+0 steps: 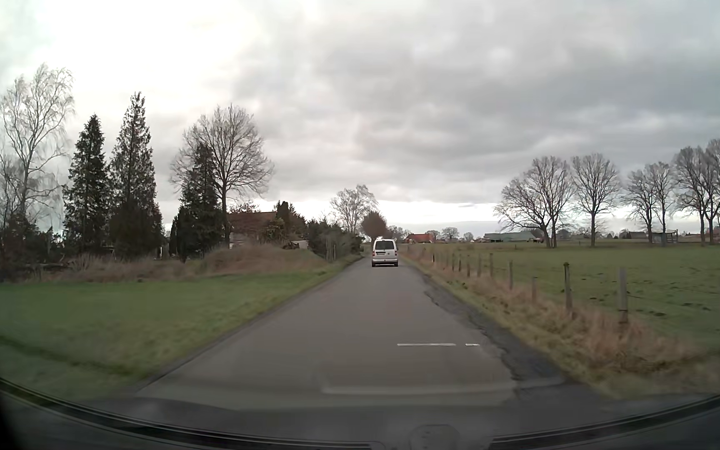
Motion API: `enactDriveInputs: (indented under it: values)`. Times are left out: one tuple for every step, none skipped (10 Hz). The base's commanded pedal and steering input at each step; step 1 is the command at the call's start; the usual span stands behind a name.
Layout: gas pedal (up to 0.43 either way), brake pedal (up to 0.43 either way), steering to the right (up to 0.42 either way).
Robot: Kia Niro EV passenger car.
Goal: Follow the waypoints while adhering to traffic rules and regulations
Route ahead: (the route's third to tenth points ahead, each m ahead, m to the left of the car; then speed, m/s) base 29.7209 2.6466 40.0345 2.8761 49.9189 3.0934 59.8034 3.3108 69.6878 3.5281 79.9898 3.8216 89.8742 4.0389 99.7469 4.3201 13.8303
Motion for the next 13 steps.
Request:
enactDriveInputs:
  values:
    - [0.197, 0.000, -0.003]
    - [0.197, 0.000, -0.006]
    - [0.197, 0.000, -0.008]
    - [0.197, 0.000, -0.007]
    - [0.197, 0.000, -0.005]
    - [0.197, 0.000, -0.005]
    - [0.197, 0.000, -0.005]
    - [0.197, 0.000, -0.004]
    - [0.197, 0.000, -0.003]
    - [0.197, 0.000, -0.002]
    - [0.197, 0.000, -0.001]
    - [0.209, 0.000, 0.001]
    - [0.209, 0.000, 0.001]
